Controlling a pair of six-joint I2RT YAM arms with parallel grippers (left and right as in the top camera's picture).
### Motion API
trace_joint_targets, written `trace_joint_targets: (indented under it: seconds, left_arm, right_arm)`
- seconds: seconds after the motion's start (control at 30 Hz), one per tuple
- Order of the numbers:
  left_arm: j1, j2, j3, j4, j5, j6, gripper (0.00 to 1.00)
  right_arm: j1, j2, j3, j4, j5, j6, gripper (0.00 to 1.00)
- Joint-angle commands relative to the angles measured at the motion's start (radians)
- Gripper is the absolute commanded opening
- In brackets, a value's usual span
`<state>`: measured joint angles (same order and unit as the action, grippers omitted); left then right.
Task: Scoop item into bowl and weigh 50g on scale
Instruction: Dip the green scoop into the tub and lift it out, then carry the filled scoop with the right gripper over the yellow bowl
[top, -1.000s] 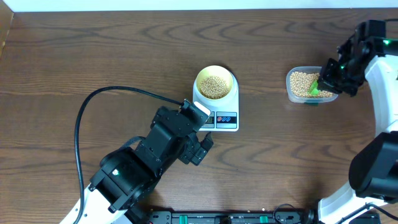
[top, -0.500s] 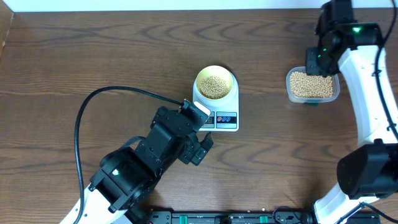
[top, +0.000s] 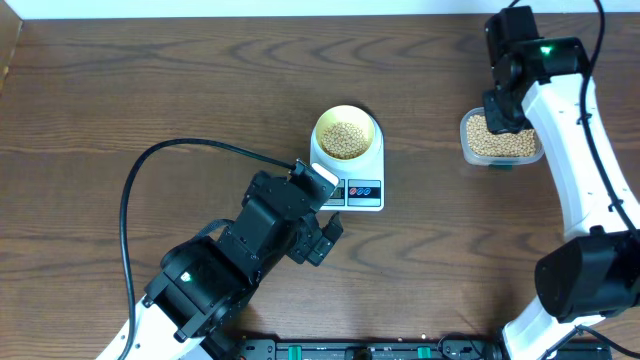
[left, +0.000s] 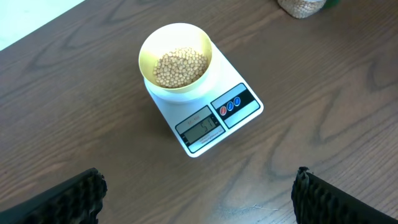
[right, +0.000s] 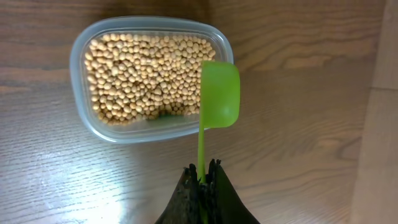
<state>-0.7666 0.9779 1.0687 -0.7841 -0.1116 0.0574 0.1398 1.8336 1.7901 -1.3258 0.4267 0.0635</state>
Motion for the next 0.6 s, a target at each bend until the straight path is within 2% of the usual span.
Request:
trace_joint_targets:
  seconds: [0.0,0.07,0.17,0.23,0.33,0.57]
  left_arm:
    - [0.004,-0.005,0.030,0.001,-0.013,0.014,0.98]
    - [0.004,-0.005,0.030,0.001,-0.013,0.014,0.98]
    - [0.004,-0.005,0.030,0.000,-0.013,0.014,0.98]
    - [0.004,-0.005,0.030,0.000,-0.013,0.014,0.98]
    - [0.004,-0.005,0.030,0.001,-0.013,0.014,0.98]
    - [0.004,-0.005,0.030,0.001,-0.013,0.014,0.98]
  right_arm:
    - [0.013,0.001,0.022,0.019,-0.064,0.026,0.01]
    - [0.013,0.001,0.022,0.063,-0.263,0.064,0.01]
    - [0.018,0.001,0.022,0.195,-0.635,0.054,0.01]
    - [0.037,0.001,0.022,0.282,-0.805,0.029,0.01]
    - [0.091,0.002,0.022,0.365,-0.855,0.021,0.01]
    - [0.211,0.020,0.021,0.374,-0.844,-0.101,0.01]
